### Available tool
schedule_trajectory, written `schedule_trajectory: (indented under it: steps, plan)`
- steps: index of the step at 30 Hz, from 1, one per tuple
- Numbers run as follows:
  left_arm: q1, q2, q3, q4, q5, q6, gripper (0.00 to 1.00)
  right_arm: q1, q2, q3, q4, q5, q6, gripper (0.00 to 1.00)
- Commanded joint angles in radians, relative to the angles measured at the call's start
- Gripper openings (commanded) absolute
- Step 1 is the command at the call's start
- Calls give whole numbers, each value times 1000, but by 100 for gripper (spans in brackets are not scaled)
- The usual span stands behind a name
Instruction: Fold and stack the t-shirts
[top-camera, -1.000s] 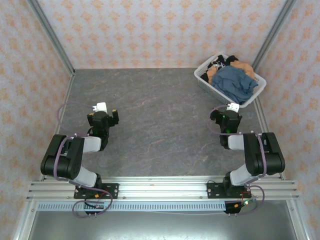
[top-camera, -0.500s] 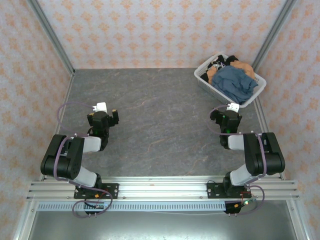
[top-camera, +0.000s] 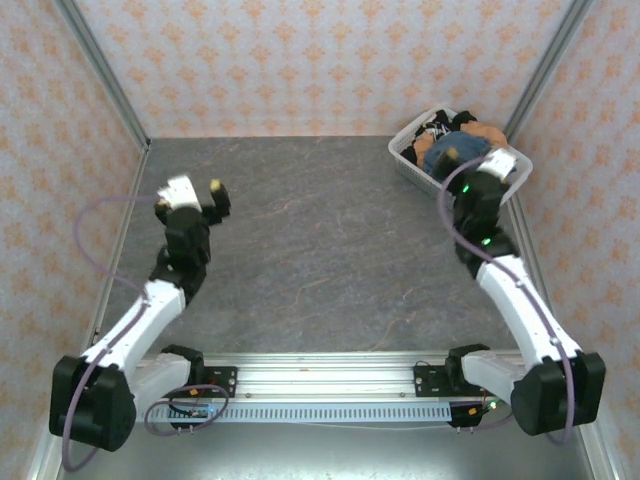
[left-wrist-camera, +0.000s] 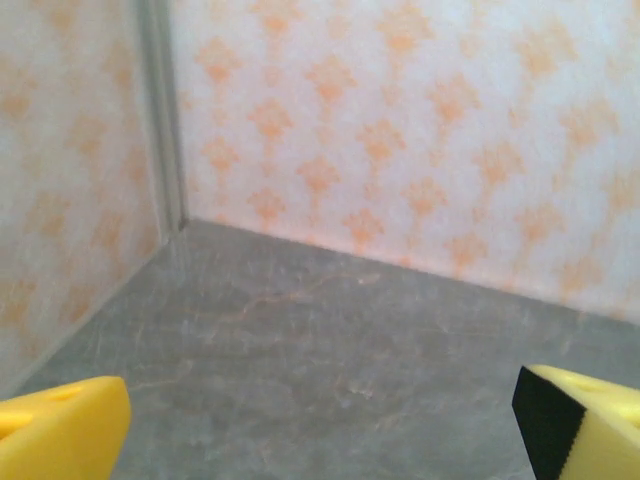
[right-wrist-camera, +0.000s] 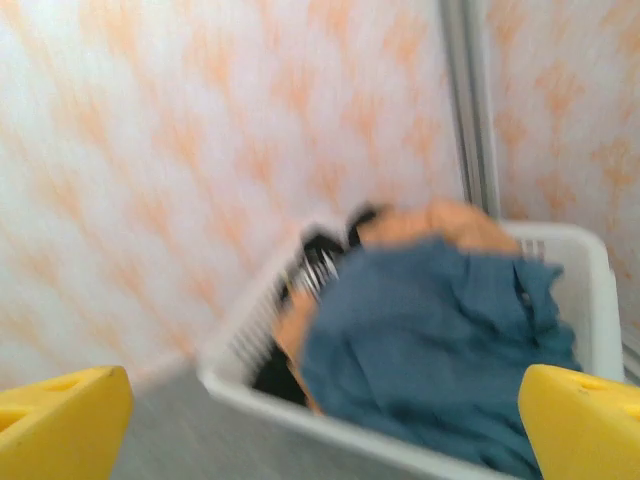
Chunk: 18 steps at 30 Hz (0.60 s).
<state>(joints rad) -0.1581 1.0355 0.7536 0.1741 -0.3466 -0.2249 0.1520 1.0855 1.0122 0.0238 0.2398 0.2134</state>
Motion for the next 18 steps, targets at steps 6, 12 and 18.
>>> schedule_trajectory:
  steps: [6, 12, 18]
  plan:
    - [28, 241, 605, -828, 245, -414, 100, -110, 307, 376, -588, -113, 258, 99]
    - [-100, 221, 606, -740, 454, -442, 100, -153, 622, 618, -590, -221, 338, 100]
    - [-210, 177, 585, -751, 515, -459, 96, -171, 892, 819, -609, -187, 405, 99]
